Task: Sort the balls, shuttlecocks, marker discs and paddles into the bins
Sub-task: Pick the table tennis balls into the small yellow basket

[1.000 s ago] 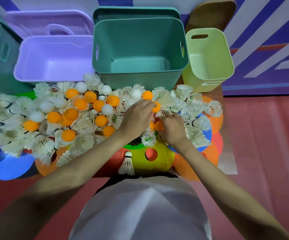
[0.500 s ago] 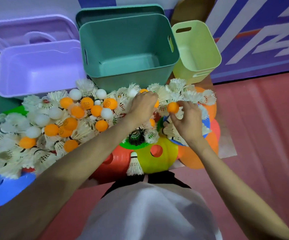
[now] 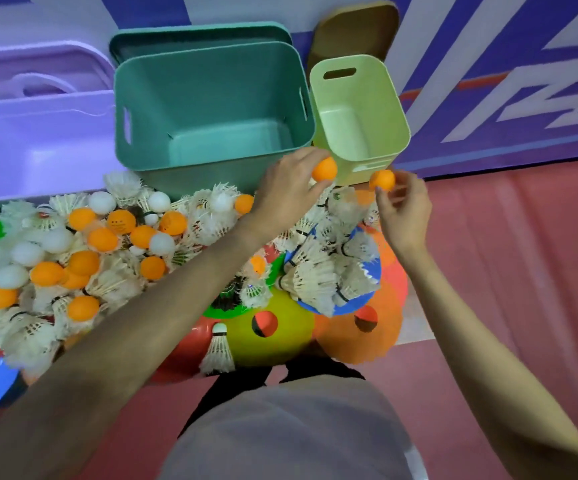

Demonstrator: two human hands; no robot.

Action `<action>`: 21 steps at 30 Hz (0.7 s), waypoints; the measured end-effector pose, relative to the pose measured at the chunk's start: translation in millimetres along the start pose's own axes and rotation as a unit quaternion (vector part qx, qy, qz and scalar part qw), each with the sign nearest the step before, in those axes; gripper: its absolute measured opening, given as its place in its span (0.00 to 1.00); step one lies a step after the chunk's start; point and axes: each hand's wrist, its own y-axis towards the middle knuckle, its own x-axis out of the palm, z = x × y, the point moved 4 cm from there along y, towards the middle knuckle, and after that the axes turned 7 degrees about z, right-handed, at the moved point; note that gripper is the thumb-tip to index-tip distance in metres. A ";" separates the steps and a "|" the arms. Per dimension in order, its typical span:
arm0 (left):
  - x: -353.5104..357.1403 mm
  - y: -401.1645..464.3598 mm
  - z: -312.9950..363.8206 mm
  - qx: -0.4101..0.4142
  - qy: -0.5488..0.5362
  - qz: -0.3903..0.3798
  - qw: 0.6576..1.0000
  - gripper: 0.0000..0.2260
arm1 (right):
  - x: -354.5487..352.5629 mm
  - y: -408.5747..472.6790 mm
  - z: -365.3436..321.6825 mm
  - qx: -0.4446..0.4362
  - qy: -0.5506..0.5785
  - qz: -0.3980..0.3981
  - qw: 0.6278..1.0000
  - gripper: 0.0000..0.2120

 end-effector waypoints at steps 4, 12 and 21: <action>31.5 56.4 17.8 -0.019 0.024 -0.005 1.000 0.17 | 7.1 62.7 11.0 -0.019 -0.032 -0.025 0.999 0.17; 64.3 104.7 4.6 -0.049 0.059 -0.052 0.996 0.23 | 37.9 113.7 12.3 -0.043 -0.055 -0.086 0.994 0.20; 4.5 31.1 5.3 0.006 -0.013 0.015 1.000 0.14 | 43.2 38.5 -3.4 -0.133 0.003 -0.168 0.977 0.13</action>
